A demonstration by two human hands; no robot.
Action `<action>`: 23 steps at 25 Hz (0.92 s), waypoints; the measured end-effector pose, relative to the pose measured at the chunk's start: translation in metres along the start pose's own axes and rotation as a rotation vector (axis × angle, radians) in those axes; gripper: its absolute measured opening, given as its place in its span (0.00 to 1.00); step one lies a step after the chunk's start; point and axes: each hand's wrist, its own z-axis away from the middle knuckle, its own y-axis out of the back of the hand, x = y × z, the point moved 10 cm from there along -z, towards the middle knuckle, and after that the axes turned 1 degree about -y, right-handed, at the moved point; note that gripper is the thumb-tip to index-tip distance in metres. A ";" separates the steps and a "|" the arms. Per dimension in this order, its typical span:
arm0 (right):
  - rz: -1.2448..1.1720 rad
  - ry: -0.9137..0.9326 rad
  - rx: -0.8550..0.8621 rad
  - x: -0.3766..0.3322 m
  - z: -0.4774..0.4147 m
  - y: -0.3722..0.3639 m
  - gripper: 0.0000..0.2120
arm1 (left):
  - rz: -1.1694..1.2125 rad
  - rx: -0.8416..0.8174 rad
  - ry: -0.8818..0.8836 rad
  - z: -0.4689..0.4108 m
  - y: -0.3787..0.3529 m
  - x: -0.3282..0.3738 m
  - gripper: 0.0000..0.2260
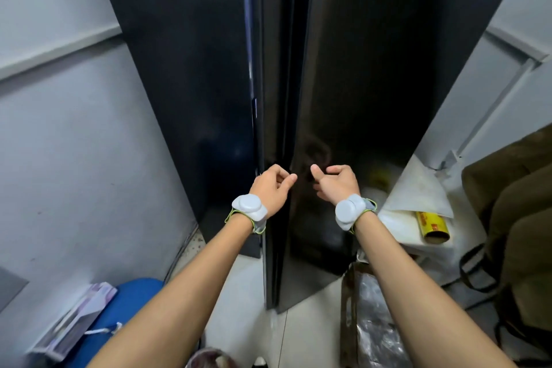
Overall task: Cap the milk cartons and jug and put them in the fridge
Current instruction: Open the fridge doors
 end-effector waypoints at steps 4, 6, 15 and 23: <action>-0.064 -0.036 -0.009 0.033 0.026 0.014 0.24 | 0.135 -0.077 0.018 0.043 -0.002 -0.007 0.18; -0.076 -0.057 0.007 0.049 0.041 0.027 0.24 | 0.160 -0.031 0.030 0.059 0.006 -0.013 0.22; -0.115 -0.093 0.192 0.098 0.071 0.084 0.18 | 0.092 -0.167 -0.116 0.095 -0.022 0.030 0.11; -0.328 -0.191 0.260 0.107 0.131 0.131 0.23 | 0.149 -0.321 -0.232 0.126 -0.078 0.070 0.12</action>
